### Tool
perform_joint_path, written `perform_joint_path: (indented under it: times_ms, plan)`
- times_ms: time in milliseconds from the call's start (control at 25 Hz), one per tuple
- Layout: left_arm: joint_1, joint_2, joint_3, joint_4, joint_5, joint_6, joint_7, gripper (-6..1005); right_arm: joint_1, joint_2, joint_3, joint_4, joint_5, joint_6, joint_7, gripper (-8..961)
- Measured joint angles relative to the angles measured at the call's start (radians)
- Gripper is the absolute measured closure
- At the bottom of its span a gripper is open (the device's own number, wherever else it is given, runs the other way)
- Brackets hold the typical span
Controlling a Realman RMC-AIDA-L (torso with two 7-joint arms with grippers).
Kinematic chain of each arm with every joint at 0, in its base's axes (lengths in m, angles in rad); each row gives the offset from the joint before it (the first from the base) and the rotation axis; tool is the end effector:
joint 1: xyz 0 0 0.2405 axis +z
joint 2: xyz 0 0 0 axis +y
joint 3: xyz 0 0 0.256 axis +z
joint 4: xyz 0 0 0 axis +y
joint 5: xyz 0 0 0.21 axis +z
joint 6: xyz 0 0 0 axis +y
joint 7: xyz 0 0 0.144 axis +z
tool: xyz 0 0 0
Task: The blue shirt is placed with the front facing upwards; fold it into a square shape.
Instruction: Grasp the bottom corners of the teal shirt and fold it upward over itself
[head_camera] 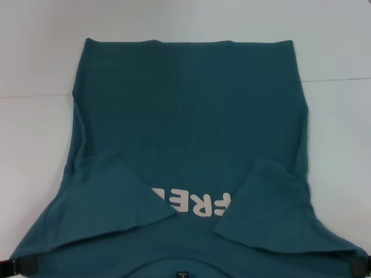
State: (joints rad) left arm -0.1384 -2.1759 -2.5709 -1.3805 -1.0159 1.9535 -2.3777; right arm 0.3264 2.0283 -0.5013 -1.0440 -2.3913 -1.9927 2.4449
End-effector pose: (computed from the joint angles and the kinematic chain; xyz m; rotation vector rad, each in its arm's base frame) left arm -0.2971 0.2143 0.0853 -2.2725 -1.7655 -0.5832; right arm 0.3270 0.2353 0.0833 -2.2274 2.1297 0.3442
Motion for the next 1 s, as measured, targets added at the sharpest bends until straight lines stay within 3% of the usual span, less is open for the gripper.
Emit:
perform_joint_path:
  times_ms: [680,1000]
  plan:
    - [0.075,0.001,0.012,0.062,-0.069,0.062,0.038,956,-0.021,-0.051,0.017,-0.004,0.052,0.004,0.036,922]
    - [0.094,0.001,0.023,0.084,-0.074,0.070,0.055,954,-0.010,-0.091,0.062,-0.001,0.047,0.008,0.037,922]
